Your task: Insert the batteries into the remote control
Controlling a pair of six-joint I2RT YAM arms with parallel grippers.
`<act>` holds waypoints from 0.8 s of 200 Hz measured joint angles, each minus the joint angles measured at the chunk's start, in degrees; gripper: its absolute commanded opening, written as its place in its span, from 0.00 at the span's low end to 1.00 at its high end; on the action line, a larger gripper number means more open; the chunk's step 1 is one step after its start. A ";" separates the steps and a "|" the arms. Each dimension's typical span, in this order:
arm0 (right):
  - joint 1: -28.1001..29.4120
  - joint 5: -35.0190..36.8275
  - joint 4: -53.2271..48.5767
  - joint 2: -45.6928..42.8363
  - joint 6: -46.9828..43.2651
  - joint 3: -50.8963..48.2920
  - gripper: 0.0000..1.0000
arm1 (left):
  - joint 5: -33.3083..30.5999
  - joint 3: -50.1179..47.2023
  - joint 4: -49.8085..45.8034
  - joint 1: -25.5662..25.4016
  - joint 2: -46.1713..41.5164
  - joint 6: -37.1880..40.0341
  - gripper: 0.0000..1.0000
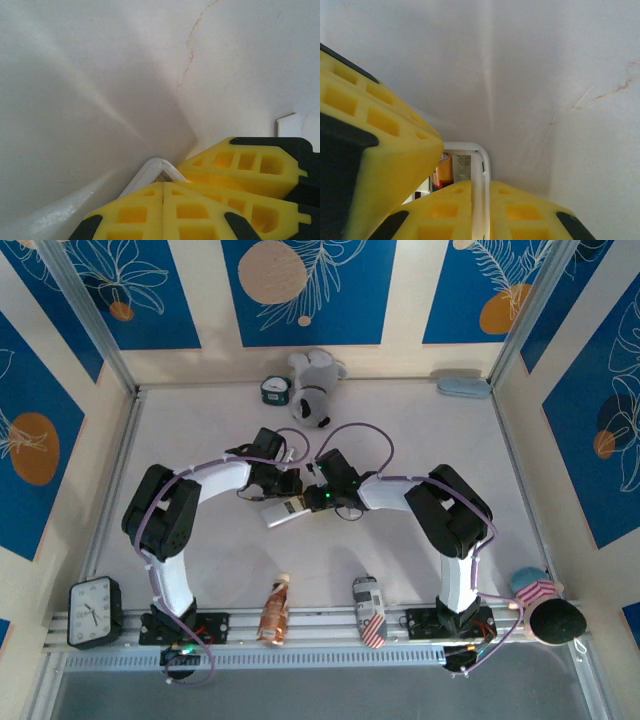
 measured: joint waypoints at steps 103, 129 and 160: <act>0.04 -0.20 -0.09 0.00 -0.02 -0.02 0.15 | 0.00 -4.24 2.54 -0.61 -1.75 -0.20 0.02; 0.04 -0.20 -0.09 0.00 -0.02 -0.02 0.15 | -0.31 -4.22 2.43 -0.66 -1.75 -0.15 0.01; 0.04 -0.20 -0.09 0.00 -0.02 -0.02 0.15 | -0.92 -3.85 1.84 -0.85 -1.73 0.00 0.02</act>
